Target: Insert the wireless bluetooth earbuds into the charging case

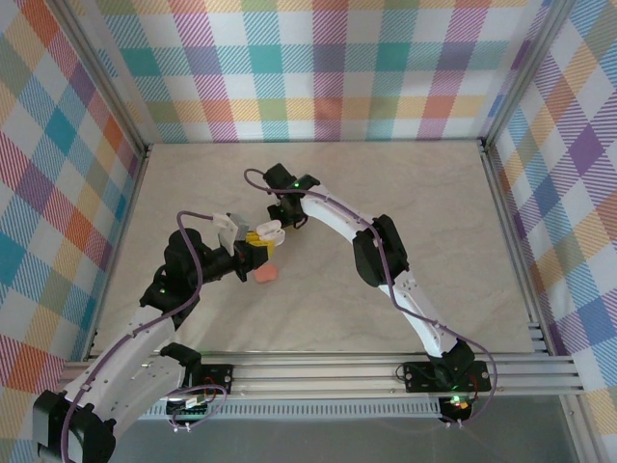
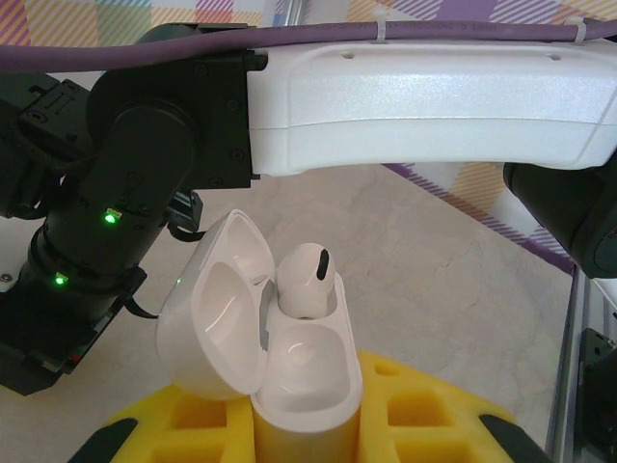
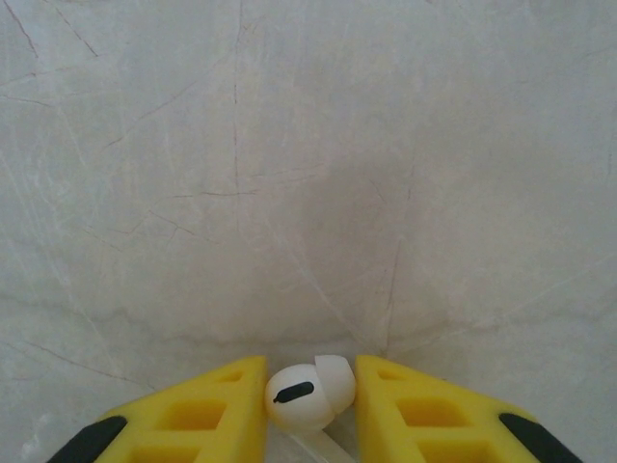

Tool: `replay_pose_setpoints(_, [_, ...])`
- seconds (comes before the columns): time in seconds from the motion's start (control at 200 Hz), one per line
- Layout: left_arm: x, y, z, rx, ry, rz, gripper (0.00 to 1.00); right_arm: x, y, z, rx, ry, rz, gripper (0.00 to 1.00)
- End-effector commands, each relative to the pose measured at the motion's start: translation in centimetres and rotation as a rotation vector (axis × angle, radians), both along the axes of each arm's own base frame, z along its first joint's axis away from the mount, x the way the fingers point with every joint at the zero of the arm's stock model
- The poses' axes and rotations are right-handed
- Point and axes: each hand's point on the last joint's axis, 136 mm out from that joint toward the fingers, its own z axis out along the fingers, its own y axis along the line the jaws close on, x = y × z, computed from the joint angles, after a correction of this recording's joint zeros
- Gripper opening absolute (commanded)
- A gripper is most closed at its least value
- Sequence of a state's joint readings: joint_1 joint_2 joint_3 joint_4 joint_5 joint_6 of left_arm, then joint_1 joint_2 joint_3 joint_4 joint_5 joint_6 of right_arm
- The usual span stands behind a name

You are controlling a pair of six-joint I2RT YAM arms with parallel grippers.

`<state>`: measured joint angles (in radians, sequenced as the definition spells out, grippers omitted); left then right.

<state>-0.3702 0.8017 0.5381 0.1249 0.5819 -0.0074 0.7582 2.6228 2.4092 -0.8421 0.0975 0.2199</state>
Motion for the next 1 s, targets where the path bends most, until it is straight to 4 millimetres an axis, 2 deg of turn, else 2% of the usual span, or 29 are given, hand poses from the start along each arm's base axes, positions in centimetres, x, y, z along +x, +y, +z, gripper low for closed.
replay_pose_setpoints(0.0, [0.2,0.4,1.1,-0.009,-0.025,0.016,0.0,-0.3,-0.2,0.9,0.003,-0.006,-0.004,0.28])
replay_pose_setpoints(0.39, [0.3,-0.1,1.5,-0.034,-0.014,-0.006,0.0,0.0,-3.3,3.3,0.046,-0.002,-0.118,0.27])
replay_pose_setpoints(0.61, [0.7,-0.7,1.3,-0.052,0.009,-0.027,0.0,-0.4,-5.8,5.0,0.1,0.015,-0.198,0.27])
replay_pose_setpoints(0.795, [1.0,-1.8,1.3,-0.062,-0.007,-0.046,0.0,-0.8,-7.7,7.8,0.16,-0.015,-0.247,0.27])
replay_pose_setpoints(0.995, [1.5,-3.6,1.5,-0.057,-0.037,-0.072,0.0,-1.6,-9.1,11.8,0.229,-0.067,-0.272,0.28])
